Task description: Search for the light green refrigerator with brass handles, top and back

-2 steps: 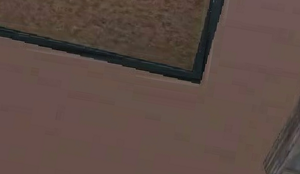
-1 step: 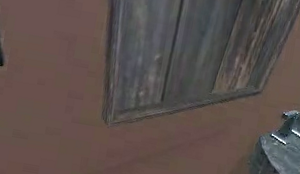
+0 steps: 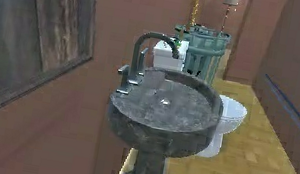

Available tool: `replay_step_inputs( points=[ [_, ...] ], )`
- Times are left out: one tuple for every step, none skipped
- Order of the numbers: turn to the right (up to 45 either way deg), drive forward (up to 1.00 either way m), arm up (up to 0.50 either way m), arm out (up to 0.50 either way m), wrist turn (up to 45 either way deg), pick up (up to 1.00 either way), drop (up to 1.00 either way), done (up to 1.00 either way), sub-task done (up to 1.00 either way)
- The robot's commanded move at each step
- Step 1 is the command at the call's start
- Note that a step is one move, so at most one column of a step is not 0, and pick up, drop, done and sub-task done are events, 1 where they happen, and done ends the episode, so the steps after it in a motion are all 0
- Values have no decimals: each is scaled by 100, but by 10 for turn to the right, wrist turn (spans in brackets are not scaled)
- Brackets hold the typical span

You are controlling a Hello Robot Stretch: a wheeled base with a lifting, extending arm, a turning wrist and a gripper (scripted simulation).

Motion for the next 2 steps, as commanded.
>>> replay_step_inputs(
  points=[
    [450,0,0,0,0,0,0,0,0],
    [150,0,0,0,0,0,0,0,0]
  ],
)
